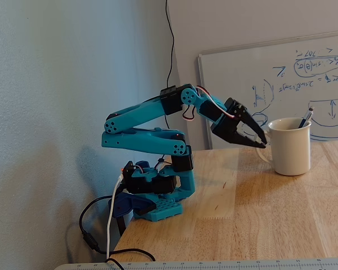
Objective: Grasp a pen and put it in a mug.
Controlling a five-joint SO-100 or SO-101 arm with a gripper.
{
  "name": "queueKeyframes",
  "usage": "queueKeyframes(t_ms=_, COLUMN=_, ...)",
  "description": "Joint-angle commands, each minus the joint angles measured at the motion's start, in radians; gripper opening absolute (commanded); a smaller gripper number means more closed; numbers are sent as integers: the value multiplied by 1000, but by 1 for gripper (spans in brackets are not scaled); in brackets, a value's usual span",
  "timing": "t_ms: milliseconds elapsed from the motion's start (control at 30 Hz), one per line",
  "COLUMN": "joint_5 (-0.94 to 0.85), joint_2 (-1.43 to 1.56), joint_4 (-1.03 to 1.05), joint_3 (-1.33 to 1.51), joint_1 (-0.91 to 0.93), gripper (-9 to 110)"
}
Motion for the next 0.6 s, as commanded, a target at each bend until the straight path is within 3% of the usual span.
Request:
queueKeyframes(t_ms=0, joint_5=72, joint_2=55, joint_4=71, joint_3=18, joint_1=40, gripper=1)
queueKeyframes(t_ms=567, joint_5=69, joint_2=379, joint_4=101, joint_3=368, joint_1=106, gripper=1)
